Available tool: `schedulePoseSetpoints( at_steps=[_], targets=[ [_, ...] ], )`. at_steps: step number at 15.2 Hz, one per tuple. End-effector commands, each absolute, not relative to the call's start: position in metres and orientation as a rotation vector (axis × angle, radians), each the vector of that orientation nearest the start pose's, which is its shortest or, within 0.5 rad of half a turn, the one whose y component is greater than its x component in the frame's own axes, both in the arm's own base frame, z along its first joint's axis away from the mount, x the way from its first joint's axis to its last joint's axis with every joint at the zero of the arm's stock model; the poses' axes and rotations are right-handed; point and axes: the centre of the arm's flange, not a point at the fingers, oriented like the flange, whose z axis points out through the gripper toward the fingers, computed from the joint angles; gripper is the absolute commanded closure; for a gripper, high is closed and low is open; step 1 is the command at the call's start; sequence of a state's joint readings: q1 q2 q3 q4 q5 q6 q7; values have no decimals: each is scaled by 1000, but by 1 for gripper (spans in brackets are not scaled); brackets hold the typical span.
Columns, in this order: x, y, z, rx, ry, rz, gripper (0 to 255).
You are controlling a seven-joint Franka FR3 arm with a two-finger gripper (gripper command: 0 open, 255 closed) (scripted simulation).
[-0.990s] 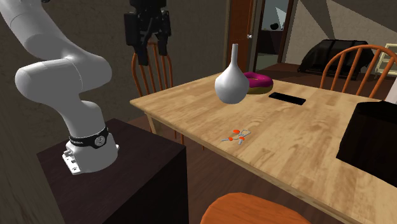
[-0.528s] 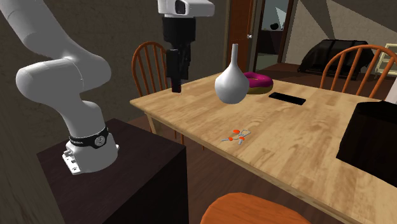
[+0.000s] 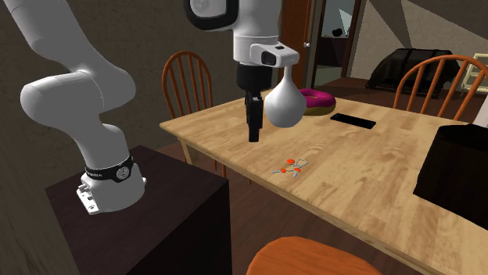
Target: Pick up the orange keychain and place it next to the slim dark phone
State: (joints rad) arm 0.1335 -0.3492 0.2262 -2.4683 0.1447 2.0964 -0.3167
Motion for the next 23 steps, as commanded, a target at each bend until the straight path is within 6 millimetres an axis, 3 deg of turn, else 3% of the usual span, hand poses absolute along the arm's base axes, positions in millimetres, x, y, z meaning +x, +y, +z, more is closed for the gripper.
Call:
schedulePoseSetpoints(
  at_steps=[1, 12, 19, 23],
  targets=[
    [406, 177, 398, -2942, -967, 34, 0],
    [444, 267, 299, -2820, -1324, -4, 0],
    [444, 268, 262, -2820, -1324, -4, 0],
    [444, 268, 259, -2820, -1324, -4, 0]
  ],
)
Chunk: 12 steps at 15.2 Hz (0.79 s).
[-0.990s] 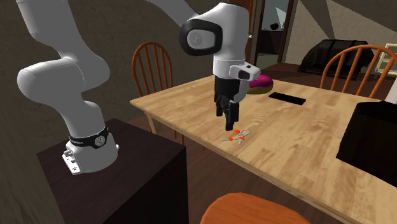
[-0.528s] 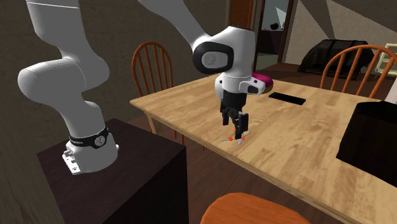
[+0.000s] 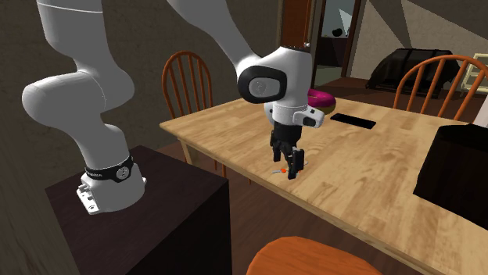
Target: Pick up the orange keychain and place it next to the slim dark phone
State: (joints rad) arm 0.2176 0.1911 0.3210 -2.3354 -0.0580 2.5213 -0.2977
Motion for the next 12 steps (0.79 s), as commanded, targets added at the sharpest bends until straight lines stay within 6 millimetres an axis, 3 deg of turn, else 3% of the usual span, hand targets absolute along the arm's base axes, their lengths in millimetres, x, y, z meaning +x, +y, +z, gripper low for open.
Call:
schedulePoseSetpoints(
  at_steps=[1, 4, 5, 12],
  targets=[
    [444, 268, 259, -2820, -1324, -4, 0],
    [444, 268, 259, -2820, -1324, -4, 0],
    [444, 268, 259, -2820, -1324, -4, 255],
    [447, 263, 257, -2819, -1323, -4, 255]
  ],
)
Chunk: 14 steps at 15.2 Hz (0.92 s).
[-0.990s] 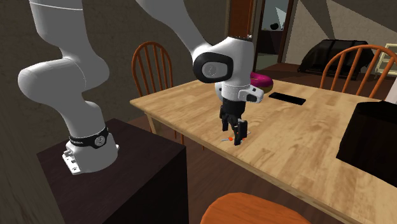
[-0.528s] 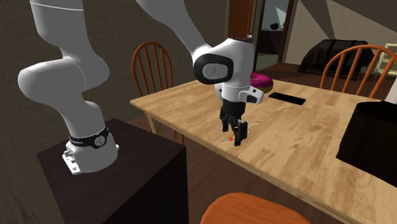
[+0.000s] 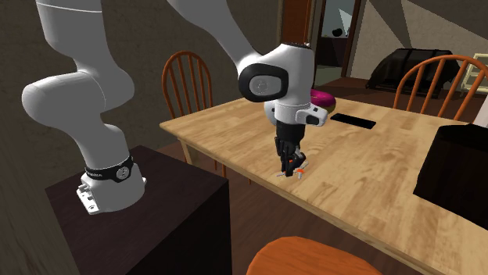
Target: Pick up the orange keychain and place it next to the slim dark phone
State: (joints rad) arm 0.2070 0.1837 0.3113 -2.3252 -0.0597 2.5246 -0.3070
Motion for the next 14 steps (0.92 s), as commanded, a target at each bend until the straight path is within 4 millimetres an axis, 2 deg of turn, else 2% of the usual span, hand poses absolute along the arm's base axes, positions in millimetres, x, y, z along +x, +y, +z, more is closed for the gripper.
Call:
schedulePoseSetpoints(
  at_steps=[1, 2, 14],
  targets=[
    [447, 263, 259, -2820, -1323, -4, 255],
    [444, 268, 259, -2820, -1324, -4, 255],
    [444, 268, 322, -2820, -1324, -4, 255]
  ],
)
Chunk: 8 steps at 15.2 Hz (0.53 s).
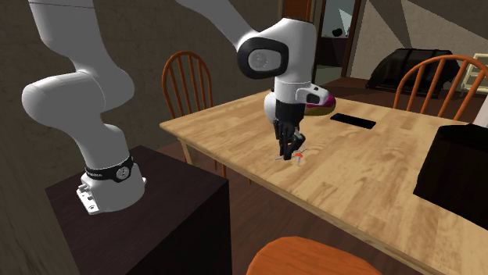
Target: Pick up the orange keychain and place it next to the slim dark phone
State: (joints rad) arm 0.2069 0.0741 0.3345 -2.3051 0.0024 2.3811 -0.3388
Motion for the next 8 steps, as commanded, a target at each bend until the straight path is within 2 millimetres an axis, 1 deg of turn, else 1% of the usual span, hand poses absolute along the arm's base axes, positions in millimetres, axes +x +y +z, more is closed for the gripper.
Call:
schedulePoseSetpoints(
  at_steps=[1, 3, 4, 8],
  targets=[
    [444, 268, 328, -2820, -1324, -4, 255],
    [444, 268, 338, -2820, -1324, -4, 255],
    [444, 268, 339, -2820, -1324, -4, 255],
    [443, 321, 340, -2820, -1324, -4, 255]
  ],
)
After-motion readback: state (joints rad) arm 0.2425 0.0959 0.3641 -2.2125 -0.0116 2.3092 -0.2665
